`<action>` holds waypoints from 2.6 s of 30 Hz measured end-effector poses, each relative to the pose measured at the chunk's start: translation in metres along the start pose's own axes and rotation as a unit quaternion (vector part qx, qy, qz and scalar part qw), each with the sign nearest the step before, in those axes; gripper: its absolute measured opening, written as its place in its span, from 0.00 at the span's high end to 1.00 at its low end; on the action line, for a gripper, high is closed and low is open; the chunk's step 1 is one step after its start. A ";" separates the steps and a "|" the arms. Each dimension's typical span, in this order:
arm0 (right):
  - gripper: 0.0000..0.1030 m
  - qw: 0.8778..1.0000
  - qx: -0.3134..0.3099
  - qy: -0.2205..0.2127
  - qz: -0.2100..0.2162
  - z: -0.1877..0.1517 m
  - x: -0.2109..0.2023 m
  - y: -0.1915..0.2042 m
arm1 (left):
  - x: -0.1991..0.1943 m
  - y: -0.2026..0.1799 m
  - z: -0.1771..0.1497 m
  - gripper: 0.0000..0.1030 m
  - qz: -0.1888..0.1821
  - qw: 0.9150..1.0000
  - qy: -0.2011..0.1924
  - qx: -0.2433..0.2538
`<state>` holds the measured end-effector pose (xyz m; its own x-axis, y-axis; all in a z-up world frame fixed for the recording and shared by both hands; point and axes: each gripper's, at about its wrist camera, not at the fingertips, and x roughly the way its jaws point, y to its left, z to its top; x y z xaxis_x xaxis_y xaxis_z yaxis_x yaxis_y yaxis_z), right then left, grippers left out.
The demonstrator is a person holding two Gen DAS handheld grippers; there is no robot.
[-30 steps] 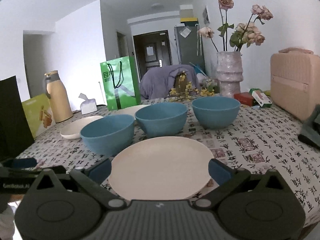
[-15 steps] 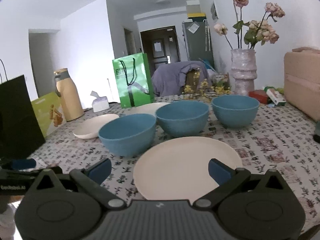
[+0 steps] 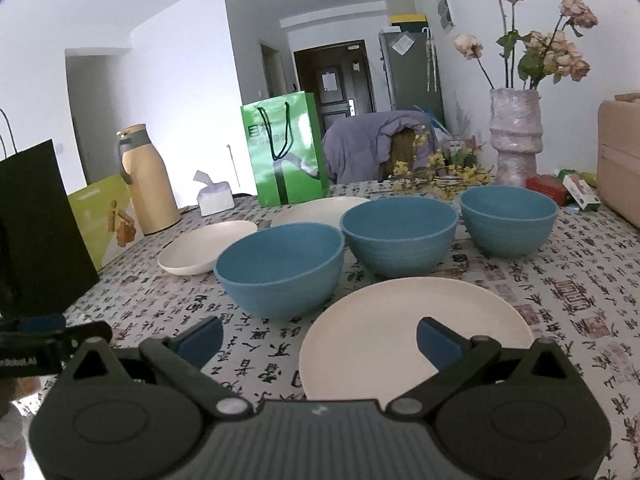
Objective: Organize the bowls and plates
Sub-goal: 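Pull both open grippers back away from the placed cream plates, then move both grippers toward the two cream plates lying near the green bag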
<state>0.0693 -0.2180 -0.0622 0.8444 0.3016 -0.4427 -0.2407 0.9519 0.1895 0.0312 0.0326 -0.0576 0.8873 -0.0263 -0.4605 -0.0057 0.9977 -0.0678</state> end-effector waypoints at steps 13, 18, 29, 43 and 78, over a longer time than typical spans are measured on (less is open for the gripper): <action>0.00 1.000 -0.007 0.010 -0.012 0.008 0.016 0.009 | 0.010 0.013 0.007 0.00 -0.005 1.000 -0.005 -0.009; 0.00 0.999 -0.021 0.004 -0.026 0.019 0.025 0.012 | 0.019 0.023 0.014 0.00 -0.005 1.000 -0.006 -0.024; 0.00 0.999 -0.051 -0.003 0.006 0.053 0.056 0.045 | 0.037 0.050 0.039 0.00 0.018 0.998 -0.019 -0.049; 0.00 0.996 -0.052 -0.010 0.071 0.096 0.099 0.095 | 0.051 0.089 0.082 0.00 0.040 0.994 -0.031 -0.095; 0.00 0.995 -0.048 0.056 0.062 0.183 0.209 0.118 | 0.147 0.151 0.154 0.00 0.107 0.980 0.011 -0.168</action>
<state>0.3047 -0.0525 0.0281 0.7474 0.4169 -0.5172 -0.3897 0.9057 0.1668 0.2320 0.1891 0.0006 0.8394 0.1756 -0.5143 -0.3447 0.9037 -0.2541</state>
